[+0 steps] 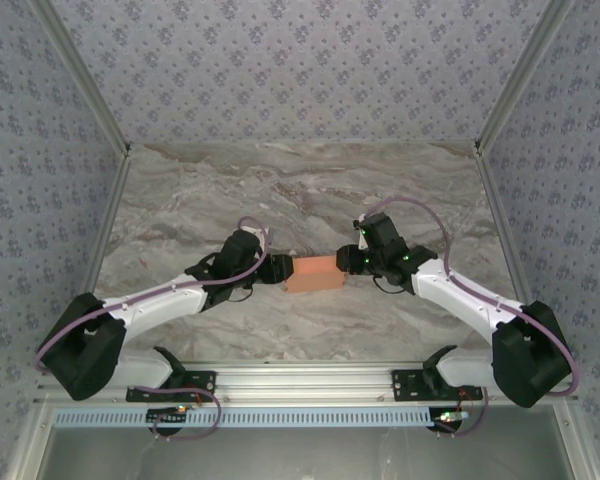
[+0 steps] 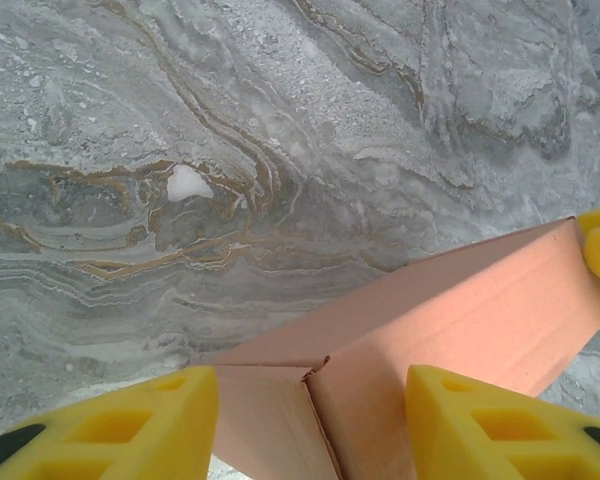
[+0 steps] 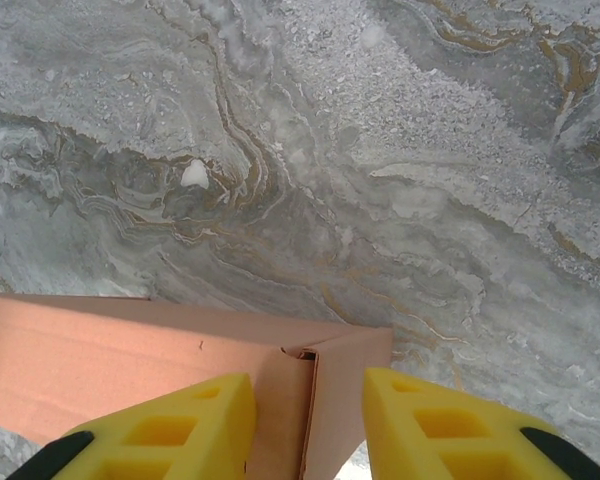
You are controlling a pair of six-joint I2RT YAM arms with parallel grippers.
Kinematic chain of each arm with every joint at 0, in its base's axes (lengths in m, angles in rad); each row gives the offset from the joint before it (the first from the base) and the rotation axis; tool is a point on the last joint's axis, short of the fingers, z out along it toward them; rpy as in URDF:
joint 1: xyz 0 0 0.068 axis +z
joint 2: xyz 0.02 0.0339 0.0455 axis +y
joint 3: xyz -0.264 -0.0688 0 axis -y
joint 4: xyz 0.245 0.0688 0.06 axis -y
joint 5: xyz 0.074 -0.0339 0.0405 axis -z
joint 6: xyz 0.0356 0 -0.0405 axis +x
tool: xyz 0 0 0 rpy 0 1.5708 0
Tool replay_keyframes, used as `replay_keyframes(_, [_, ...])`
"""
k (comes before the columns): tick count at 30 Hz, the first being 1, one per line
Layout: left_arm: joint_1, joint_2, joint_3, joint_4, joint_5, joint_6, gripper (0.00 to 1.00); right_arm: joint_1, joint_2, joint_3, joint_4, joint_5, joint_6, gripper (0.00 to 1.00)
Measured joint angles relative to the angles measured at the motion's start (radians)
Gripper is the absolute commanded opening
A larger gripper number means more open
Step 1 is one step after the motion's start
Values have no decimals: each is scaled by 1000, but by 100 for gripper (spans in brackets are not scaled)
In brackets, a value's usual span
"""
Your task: Fold the paper box
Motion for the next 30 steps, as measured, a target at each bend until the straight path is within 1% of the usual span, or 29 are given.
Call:
replay_keyframes(4, [0,-4,13,-37,-10,0,61,0,0,18,-40,-1,-1,42])
replay_keyframes(7, [0,-21,13,-64,-14,0,64,0,-2,31,-71,-9,-4,44])
replay_keyframes(15, [0,-101,11,-97,-18,-2,67,0,-12,56,-102,-40,-13,47])
replay_keyframes(18, [0,-114,4,-97,-13,-5,63,0,-11,56,-103,-50,-16,48])
replay_keyframes(23, [0,-90,2,-101,15,-19,56,0,7,56,-101,-75,-16,47])
replay_keyframes(27, [0,-69,-3,-101,28,-30,44,1,21,54,-94,-95,-15,43])
replay_keyframes(30, [-3,-64,-3,-93,42,-38,39,6,25,49,-84,-101,-13,40])
